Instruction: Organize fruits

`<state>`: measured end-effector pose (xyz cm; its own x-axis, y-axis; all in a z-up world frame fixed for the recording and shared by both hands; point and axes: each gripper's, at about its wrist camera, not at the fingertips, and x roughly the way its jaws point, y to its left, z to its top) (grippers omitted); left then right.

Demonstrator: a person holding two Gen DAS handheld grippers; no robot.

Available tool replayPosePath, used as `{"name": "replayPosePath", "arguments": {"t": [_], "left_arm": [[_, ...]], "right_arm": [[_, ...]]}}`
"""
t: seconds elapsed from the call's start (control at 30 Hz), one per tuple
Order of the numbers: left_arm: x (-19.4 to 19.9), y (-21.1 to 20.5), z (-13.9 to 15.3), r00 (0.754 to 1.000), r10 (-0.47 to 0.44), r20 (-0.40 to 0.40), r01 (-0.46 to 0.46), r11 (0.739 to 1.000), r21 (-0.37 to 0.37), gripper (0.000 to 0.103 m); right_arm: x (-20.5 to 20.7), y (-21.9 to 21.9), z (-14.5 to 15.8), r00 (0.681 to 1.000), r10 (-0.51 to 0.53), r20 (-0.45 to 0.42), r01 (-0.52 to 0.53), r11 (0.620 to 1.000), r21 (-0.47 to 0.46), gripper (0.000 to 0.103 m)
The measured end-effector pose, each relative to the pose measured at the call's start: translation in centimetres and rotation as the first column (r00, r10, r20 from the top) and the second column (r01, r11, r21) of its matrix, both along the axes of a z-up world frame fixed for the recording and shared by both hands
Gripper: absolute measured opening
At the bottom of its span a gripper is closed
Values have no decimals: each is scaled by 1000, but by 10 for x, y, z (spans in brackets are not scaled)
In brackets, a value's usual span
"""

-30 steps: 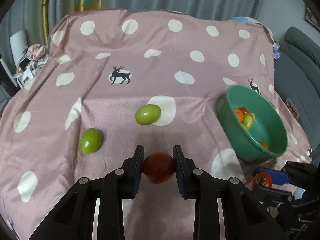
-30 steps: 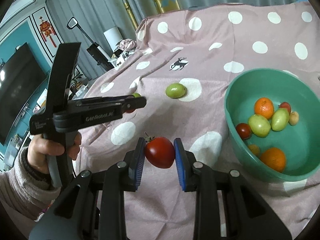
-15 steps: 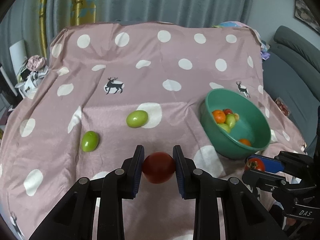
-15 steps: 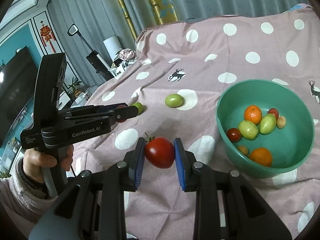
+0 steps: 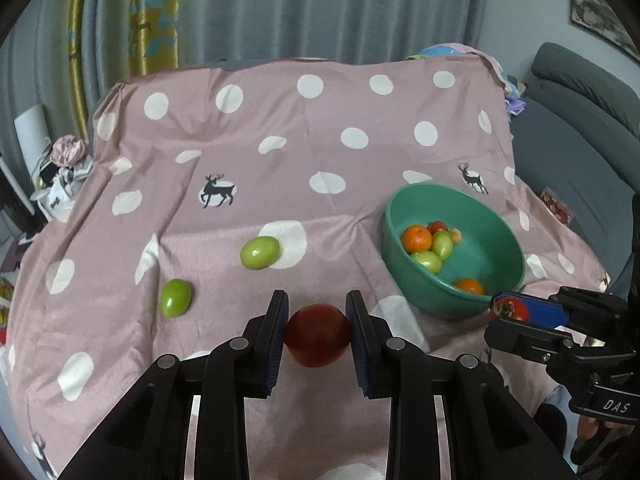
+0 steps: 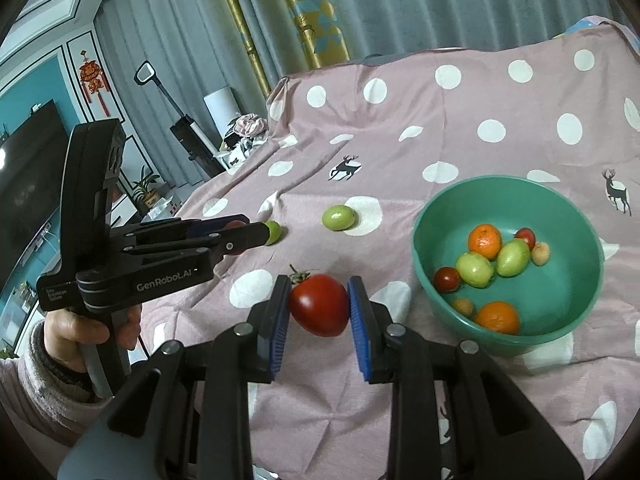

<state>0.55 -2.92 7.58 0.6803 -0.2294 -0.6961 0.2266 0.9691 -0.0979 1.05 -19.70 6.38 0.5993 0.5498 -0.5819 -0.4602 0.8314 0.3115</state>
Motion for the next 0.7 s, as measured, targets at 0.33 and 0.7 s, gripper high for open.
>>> {"name": "replayPosePath", "arguments": {"t": [0.33, 0.7], "left_arm": [[-2, -13, 10, 999, -27, 22, 26, 999, 20, 30], [2, -34, 14, 998, -58, 38, 56, 997, 46, 30]], "right_arm": [[-4, -17, 7, 999, -46, 28, 46, 999, 15, 30], [-6, -35, 7, 994, -95, 46, 94, 995, 26, 30]]}}
